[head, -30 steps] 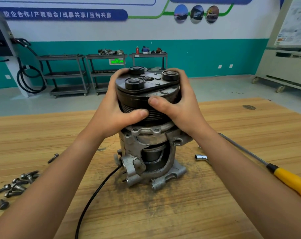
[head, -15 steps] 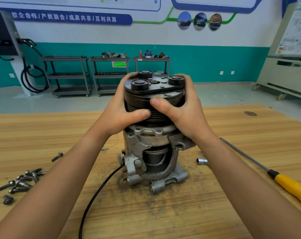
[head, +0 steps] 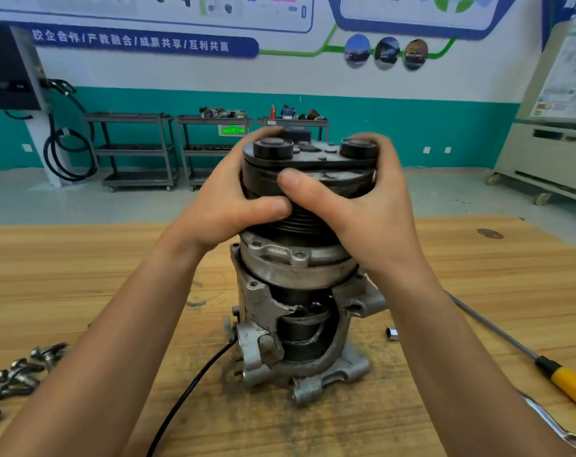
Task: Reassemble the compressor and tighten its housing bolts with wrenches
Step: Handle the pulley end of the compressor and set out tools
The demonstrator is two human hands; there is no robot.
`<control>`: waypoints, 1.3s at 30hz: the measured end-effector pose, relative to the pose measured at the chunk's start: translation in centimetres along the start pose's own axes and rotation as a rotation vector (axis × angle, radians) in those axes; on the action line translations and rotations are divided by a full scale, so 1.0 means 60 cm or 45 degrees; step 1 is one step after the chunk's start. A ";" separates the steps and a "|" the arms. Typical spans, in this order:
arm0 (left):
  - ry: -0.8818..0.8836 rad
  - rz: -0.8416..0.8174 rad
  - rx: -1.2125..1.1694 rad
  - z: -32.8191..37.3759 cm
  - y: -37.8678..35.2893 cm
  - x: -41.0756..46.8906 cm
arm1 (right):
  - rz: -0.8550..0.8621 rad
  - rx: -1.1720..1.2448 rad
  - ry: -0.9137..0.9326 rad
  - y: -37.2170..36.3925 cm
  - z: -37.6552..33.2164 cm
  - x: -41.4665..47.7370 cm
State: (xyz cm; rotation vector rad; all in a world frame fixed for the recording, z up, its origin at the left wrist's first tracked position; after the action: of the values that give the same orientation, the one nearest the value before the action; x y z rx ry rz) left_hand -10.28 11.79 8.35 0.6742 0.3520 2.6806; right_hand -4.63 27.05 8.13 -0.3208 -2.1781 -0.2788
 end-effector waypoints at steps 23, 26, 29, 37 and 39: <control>0.253 -0.147 0.187 -0.010 0.018 -0.023 | -0.262 -0.189 -0.051 0.003 0.005 -0.007; 0.285 -0.160 0.222 -0.001 0.023 -0.022 | -0.286 -0.169 -0.082 0.007 0.006 -0.005; 0.314 -0.199 0.201 0.004 0.019 -0.023 | -0.260 -0.141 -0.113 0.008 0.009 -0.011; 0.346 -0.040 0.193 -0.015 0.001 -0.085 | -0.184 -0.158 -0.099 0.001 0.008 -0.022; 0.347 -0.023 0.177 -0.021 -0.003 -0.094 | -0.160 -0.183 -0.099 -0.002 0.007 -0.024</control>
State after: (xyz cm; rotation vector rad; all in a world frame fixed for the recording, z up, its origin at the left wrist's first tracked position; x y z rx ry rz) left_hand -6.23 9.53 4.93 0.3391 0.6162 2.7521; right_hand -4.16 26.91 6.68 -0.2791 -2.2639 -0.5020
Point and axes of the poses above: each hand's wrist, its own x-axis towards the middle knuckle, its own y-axis out of the back of the hand, z = x × y, the point moved 1 cm from there along x, towards the middle knuckle, and after that the axes turned 14 degrees about y, right-handed, at the moved point
